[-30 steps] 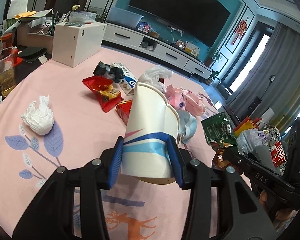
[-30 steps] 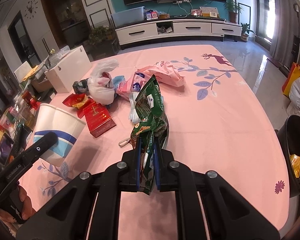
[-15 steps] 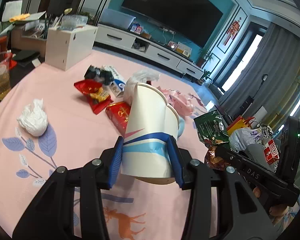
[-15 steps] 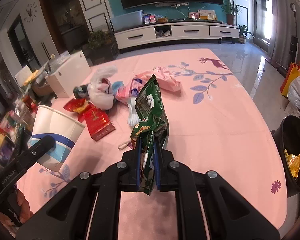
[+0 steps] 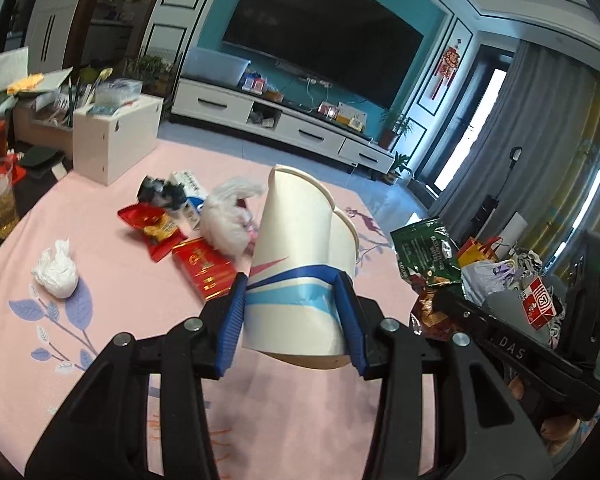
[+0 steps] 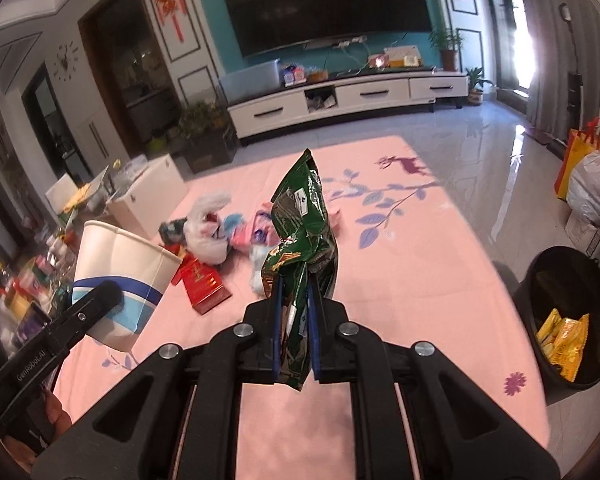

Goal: Collect trash
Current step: 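Carry the paper cups and green snack bag over the black bin with both tools, then open both tools to drop the cups and snack bag into the bin, then move both tools back to the table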

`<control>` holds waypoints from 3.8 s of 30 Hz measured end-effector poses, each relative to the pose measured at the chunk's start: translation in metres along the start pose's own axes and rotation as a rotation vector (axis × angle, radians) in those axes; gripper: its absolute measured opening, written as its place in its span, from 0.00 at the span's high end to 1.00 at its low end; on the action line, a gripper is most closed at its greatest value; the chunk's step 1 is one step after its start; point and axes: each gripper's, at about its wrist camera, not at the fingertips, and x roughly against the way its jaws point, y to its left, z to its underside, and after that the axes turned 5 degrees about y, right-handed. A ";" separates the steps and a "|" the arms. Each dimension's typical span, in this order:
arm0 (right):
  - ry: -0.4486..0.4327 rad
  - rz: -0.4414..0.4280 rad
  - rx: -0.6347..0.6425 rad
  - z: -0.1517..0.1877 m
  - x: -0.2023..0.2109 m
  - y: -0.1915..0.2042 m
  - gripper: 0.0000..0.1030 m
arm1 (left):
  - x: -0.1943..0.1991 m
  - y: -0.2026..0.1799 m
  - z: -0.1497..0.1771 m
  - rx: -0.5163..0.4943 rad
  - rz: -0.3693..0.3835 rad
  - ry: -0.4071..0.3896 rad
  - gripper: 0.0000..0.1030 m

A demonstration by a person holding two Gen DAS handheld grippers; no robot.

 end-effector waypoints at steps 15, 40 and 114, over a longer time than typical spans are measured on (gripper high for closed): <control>-0.101 0.003 -0.100 -0.011 0.048 -0.049 0.88 | 0.011 -0.091 0.003 -0.135 0.011 -0.044 0.56; -0.197 0.208 -0.286 -0.006 0.095 -0.155 0.88 | -0.039 -0.191 0.024 -0.220 0.154 0.059 0.56; 0.119 0.445 -0.745 0.057 0.043 -0.349 0.73 | -0.229 -0.345 0.131 -0.376 0.359 0.559 0.55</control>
